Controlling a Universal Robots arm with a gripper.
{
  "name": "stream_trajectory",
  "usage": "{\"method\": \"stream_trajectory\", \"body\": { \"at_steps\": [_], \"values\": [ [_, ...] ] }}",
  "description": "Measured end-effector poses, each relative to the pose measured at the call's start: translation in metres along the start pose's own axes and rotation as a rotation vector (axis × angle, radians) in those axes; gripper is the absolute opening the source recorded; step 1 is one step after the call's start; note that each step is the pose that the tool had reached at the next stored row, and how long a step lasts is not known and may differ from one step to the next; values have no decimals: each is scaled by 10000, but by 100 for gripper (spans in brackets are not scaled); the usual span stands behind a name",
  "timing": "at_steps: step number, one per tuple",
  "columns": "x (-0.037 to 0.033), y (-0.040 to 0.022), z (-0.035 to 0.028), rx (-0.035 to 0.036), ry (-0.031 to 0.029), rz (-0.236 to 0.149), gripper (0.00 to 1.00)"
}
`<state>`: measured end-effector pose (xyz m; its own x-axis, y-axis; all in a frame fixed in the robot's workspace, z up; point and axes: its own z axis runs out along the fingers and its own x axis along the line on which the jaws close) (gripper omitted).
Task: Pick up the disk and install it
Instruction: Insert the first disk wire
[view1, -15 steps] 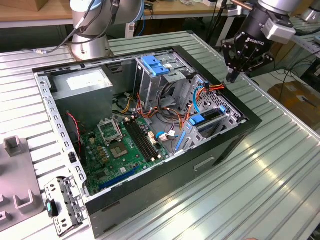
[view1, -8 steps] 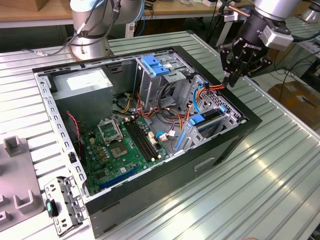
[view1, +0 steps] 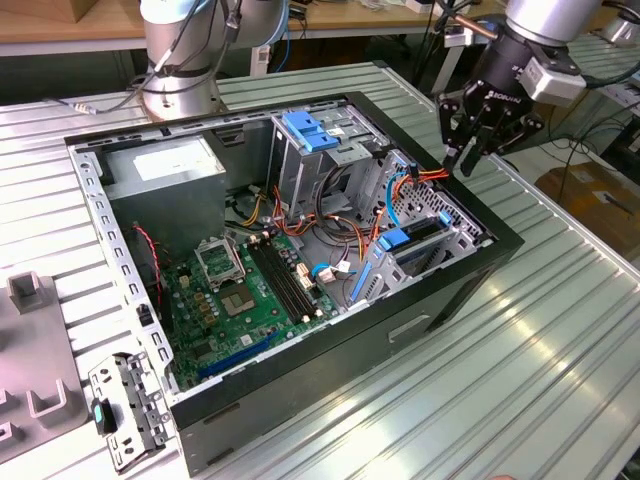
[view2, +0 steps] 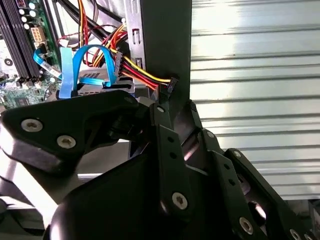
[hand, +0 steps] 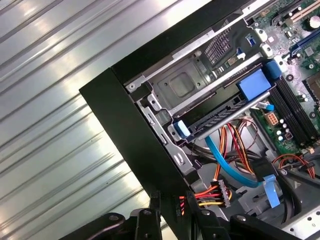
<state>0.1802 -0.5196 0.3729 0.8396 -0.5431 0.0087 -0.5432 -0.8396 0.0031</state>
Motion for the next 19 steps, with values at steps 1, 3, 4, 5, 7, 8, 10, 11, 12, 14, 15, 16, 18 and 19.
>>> {"method": "stream_trajectory", "body": {
  "at_steps": [1, 3, 4, 5, 7, 8, 10, 11, 12, 14, 15, 16, 18, 19],
  "values": [
    [-3, 2, 7, 9, 0, -49, 33],
    [-17, 11, 35, 54, -21, -209, 33],
    [-23, 7, 49, 76, -32, -331, 33],
    [-30, -2, 57, 79, -32, -393, 33],
    [-49, -29, 75, 92, -38, -504, 33],
    [-56, -41, 79, 99, -42, -530, 33],
    [-69, -64, 84, 107, -46, -593, 33],
    [-70, -66, 85, 107, -47, -614, 33],
    [-70, -66, 85, 107, -46, -623, 33],
    [-70, -67, 85, 97, -40, -635, 31],
    [-70, -67, 83, 81, -29, -642, 25],
    [-70, -67, 84, 69, -23, -647, 18],
    [-70, -67, 84, 44, -8, -652, 17],
    [-70, -66, 84, 38, -5, -653, 17]
  ]
}}
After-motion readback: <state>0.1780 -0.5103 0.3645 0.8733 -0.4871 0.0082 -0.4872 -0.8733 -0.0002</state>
